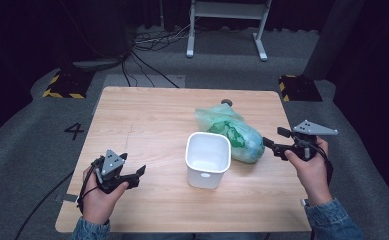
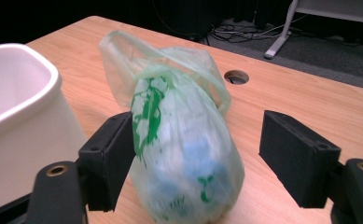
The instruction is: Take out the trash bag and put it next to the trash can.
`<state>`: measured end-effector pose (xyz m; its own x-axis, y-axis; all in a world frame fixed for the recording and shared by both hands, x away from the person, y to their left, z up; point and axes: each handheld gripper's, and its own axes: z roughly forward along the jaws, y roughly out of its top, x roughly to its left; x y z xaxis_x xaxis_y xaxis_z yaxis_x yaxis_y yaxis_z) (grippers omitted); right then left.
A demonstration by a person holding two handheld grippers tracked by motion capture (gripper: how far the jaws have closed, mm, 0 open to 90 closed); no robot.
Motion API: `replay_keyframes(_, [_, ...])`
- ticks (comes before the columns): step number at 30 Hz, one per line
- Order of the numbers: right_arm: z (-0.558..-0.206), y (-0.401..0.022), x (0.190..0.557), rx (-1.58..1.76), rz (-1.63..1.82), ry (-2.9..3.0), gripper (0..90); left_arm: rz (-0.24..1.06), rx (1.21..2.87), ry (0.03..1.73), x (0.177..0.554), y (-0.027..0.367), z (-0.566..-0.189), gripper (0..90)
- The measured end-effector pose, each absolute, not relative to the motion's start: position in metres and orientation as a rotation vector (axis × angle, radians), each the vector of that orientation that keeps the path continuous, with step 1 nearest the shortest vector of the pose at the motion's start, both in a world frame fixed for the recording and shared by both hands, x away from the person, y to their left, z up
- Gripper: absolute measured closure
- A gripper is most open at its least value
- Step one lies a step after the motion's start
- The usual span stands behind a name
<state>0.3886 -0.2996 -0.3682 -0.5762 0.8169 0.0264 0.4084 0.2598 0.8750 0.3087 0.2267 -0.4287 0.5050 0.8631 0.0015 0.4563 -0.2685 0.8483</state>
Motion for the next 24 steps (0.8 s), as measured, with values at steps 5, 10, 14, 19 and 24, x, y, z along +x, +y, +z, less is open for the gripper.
replay_keyframes(5, [-0.375, -0.311, 0.377, 1.112, 1.217, 2.101, 26.5, 0.614, 1.906, 1.099, 0.306, 0.232, -0.429, 24.2])
replay_keyframes(10, [-0.384, -0.324, 0.369, 1.135, 1.189, 2.111, 26.0, 0.615, 1.907, 1.107, 0.305, 0.236, -0.430, 24.2])
replay_keyframes(14, [-0.393, -0.333, 0.364, 1.169, 1.191, 2.096, 24.9, 0.612, 1.916, 1.115, 0.305, 0.239, -0.433, 23.8])
replay_keyframes(19, [-0.403, -0.342, 0.357, 1.175, 1.164, 2.112, 22.3, 0.605, 1.930, 1.130, 0.304, 0.243, -0.438, 23.2])
replay_keyframes(24, [-0.413, -0.349, 0.350, 1.195, 1.147, 2.129, 21.7, 0.601, 1.935, 1.149, 0.303, 0.249, -0.443, 22.7])
